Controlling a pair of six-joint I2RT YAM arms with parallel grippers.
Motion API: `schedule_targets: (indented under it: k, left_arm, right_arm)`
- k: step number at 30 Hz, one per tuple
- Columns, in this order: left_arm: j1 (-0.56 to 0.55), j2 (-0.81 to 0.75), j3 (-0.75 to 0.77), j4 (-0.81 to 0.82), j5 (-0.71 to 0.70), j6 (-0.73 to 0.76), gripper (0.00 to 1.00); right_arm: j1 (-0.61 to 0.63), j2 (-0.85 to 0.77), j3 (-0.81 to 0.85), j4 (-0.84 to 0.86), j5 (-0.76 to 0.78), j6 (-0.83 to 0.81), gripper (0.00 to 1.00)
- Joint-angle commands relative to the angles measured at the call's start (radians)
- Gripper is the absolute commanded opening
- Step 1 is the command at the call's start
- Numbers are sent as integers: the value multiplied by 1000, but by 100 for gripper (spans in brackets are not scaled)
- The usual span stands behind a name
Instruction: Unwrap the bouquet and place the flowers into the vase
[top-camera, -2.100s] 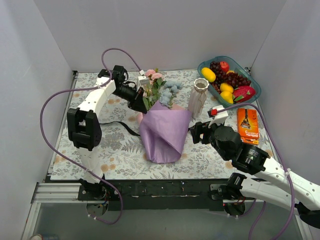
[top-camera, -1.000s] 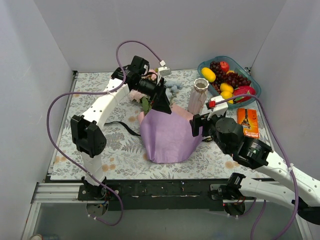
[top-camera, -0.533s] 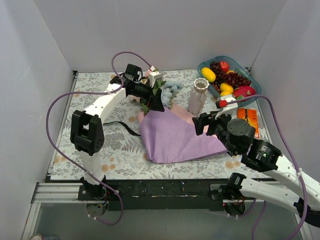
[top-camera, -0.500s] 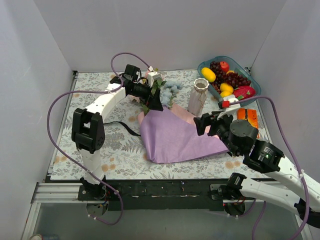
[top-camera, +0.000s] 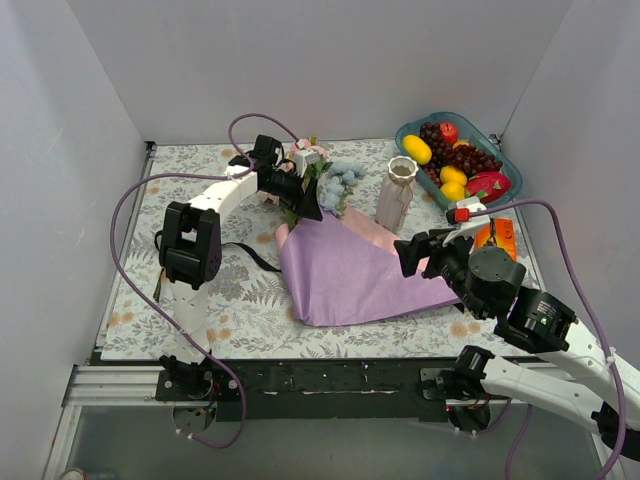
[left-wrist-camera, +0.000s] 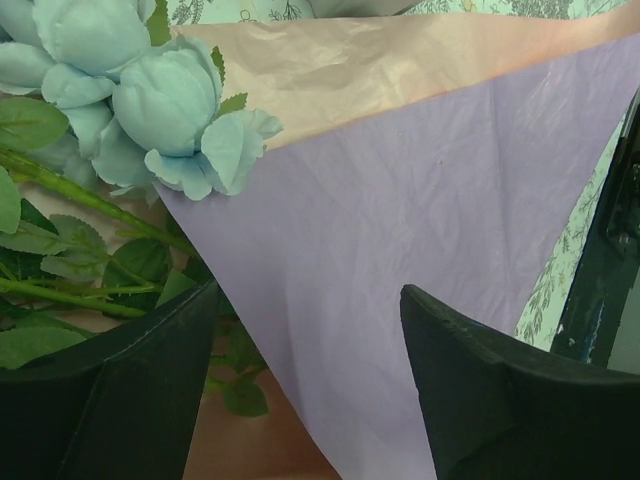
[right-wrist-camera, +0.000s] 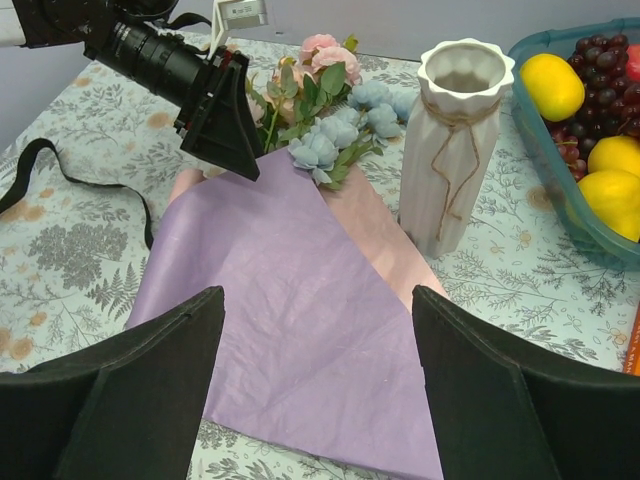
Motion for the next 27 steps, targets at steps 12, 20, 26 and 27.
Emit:
schedule_targets:
  k: [12, 20, 26, 27]
  left_arm:
    - [-3, -8, 19, -52, -45, 96, 25]
    - [-19, -19, 10, -47, -149, 115, 20]
    - [-36, -25, 1, -36, -181, 119, 5]
    - [-37, -27, -1, -36, -186, 121, 1]
  right_arm:
    - [5, 12, 24, 27, 0, 0, 82]
    - [4, 22, 42, 29, -3, -11, 81]
    - [5, 20, 45, 30, -2, -14, 80]
    - [5, 19, 44, 32, -2, -14, 80]
